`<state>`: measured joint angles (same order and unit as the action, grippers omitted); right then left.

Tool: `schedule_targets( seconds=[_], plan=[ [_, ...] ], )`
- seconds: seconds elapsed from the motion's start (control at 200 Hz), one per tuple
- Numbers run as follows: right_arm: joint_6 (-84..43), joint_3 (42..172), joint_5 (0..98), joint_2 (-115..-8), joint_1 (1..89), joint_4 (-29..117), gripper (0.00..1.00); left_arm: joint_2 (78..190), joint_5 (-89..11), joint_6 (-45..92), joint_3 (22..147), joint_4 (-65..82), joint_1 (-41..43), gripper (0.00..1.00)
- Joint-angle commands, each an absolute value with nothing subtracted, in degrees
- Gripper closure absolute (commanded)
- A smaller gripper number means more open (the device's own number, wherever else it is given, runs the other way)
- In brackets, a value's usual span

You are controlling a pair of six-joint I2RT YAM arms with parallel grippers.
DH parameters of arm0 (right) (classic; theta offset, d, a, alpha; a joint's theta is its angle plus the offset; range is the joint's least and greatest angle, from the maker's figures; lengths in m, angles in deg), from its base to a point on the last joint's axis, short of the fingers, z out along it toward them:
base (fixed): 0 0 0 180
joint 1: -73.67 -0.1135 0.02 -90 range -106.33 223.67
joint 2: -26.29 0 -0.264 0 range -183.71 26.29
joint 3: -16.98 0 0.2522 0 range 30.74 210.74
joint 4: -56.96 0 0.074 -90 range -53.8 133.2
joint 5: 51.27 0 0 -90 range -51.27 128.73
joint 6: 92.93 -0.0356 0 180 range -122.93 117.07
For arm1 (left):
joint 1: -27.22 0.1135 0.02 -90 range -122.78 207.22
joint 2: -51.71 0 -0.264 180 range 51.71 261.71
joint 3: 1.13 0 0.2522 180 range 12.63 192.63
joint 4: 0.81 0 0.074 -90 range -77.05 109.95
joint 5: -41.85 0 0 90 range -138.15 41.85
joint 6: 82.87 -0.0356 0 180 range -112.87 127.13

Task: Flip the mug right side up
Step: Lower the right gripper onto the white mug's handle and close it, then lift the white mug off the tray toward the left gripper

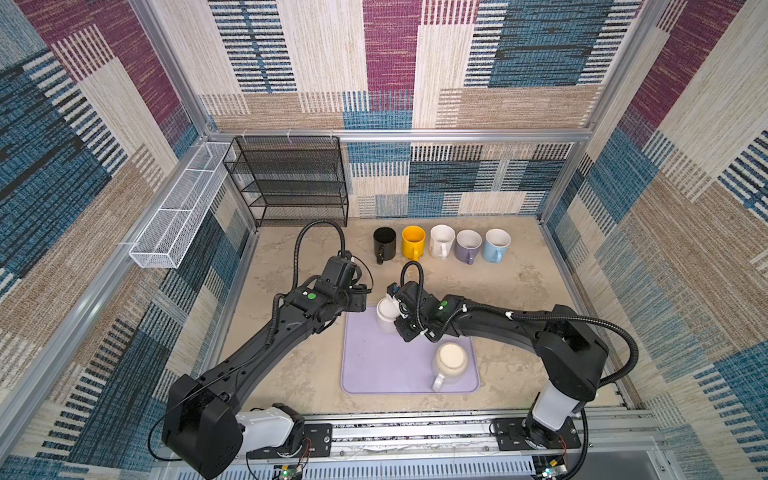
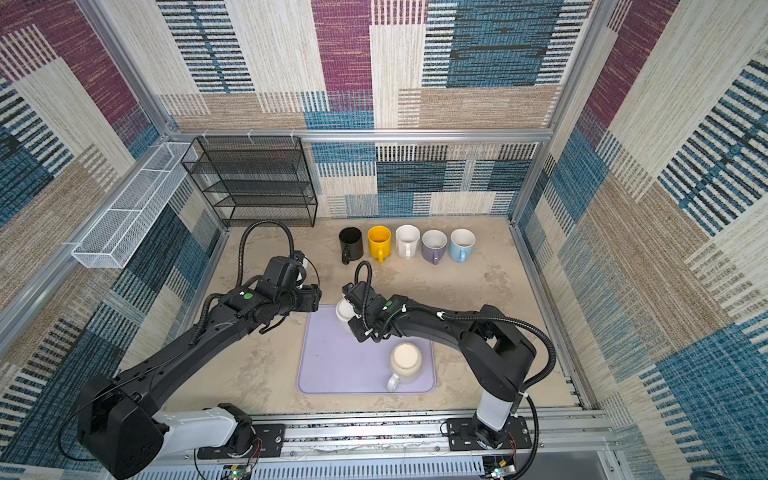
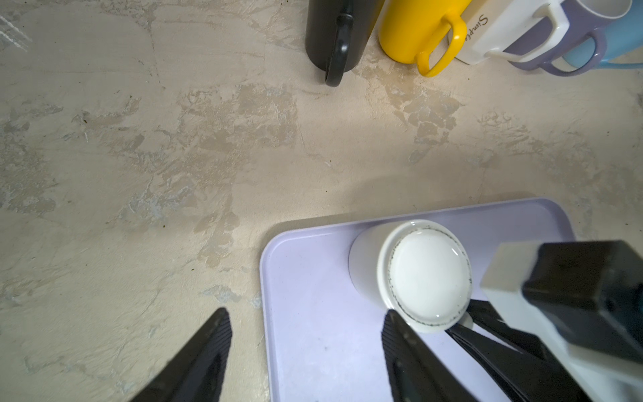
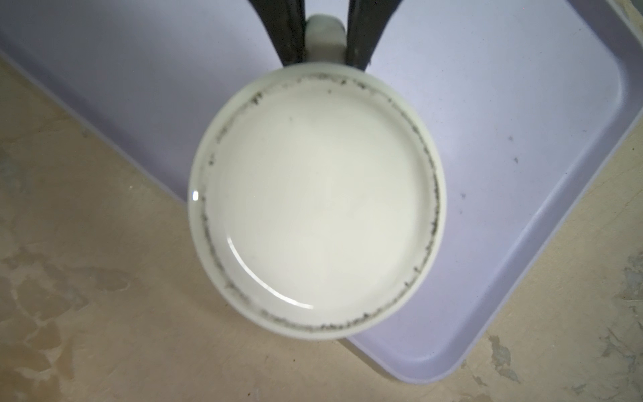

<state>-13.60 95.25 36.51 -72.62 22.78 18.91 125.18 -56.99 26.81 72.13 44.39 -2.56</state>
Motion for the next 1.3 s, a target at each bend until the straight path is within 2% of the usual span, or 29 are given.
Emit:
schedule_targets(
  seconds=[0.0,0.351,0.446,0.521,1.297],
  plan=[
    [-13.9,95.9,35.6,-72.8,22.7,19.3,0.79,124.8,-57.5,25.9,72.8,45.1,-2.5,0.3],
    [-14.2,95.9,35.6,-72.4,22.7,19.2,0.85,124.1,-57.5,26.0,72.5,45.4,-2.6,0.3],
    [-14.2,95.8,36.0,-72.2,22.7,19.4,0.89,124.0,-57.5,26.2,72.5,45.6,-2.7,0.3],
    [-14.2,95.6,36.0,-72.1,22.7,19.6,1.0,123.9,-57.5,26.3,72.4,45.7,-2.6,0.3],
    [-15.4,93.1,32.5,-67.7,22.7,23.4,1.0,122.8,-57.1,26.5,71.9,45.7,-2.7,0.3]
  ],
)
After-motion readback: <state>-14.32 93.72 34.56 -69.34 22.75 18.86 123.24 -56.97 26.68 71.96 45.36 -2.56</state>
